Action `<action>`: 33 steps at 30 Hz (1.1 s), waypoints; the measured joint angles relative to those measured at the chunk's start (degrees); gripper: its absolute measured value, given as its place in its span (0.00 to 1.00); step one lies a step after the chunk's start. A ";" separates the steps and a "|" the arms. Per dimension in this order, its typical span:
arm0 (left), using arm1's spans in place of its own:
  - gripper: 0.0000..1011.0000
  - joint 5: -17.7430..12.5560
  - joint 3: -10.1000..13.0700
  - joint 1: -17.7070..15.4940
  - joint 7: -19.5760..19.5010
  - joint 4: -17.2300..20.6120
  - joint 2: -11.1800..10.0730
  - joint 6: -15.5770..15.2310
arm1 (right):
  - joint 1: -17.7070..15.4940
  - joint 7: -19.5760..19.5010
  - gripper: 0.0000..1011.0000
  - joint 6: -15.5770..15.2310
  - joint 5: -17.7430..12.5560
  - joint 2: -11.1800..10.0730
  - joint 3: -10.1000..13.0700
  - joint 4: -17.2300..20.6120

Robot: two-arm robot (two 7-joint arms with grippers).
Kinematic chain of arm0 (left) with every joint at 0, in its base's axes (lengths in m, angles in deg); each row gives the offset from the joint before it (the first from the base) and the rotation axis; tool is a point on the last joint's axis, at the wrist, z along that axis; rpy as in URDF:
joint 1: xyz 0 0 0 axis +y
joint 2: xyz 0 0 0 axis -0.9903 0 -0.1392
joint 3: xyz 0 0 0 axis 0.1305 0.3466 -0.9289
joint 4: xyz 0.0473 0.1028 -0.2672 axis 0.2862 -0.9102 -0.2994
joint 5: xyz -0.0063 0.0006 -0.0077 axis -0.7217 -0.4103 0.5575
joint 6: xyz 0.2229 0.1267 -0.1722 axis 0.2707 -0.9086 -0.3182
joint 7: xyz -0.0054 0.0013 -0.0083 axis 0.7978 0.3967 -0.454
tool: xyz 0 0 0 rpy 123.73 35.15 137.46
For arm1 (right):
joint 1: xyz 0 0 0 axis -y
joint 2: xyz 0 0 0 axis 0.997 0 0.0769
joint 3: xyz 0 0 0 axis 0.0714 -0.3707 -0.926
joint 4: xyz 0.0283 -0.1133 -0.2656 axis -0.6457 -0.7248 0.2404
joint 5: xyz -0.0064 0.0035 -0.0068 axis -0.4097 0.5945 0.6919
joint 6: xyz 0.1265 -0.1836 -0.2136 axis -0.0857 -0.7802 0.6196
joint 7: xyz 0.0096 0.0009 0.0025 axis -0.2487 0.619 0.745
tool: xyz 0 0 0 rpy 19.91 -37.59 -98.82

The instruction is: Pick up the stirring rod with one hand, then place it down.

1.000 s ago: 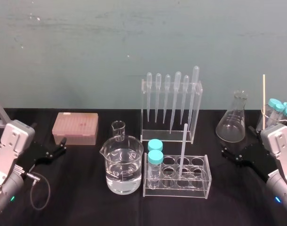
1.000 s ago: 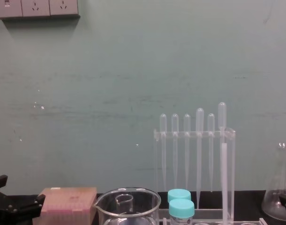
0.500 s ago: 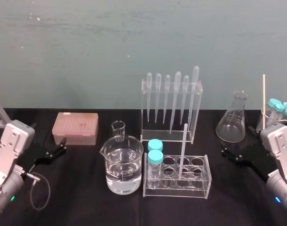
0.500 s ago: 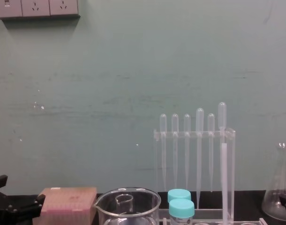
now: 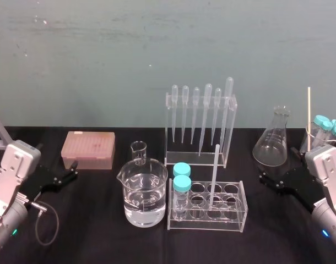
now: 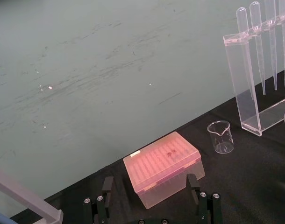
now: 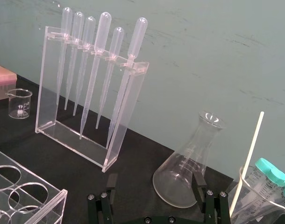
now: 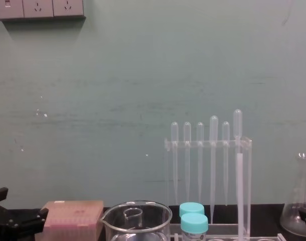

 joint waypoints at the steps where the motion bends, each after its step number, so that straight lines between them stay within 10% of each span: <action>1: 0.99 0.00 0.00 0.00 0.00 0.00 0.00 0.00 | 0.00 0.00 0.99 0.00 0.00 0.00 0.00 0.00; 26: 0.99 0.00 0.00 0.00 0.00 0.00 0.00 0.00 | -0.11 0.94 0.99 -0.24 -0.54 0.01 0.32 0.12; 33: 0.99 0.00 0.00 0.00 0.00 0.00 0.00 0.00 | -3.09 13.20 0.99 -3.40 -12.59 -1.53 3.82 4.49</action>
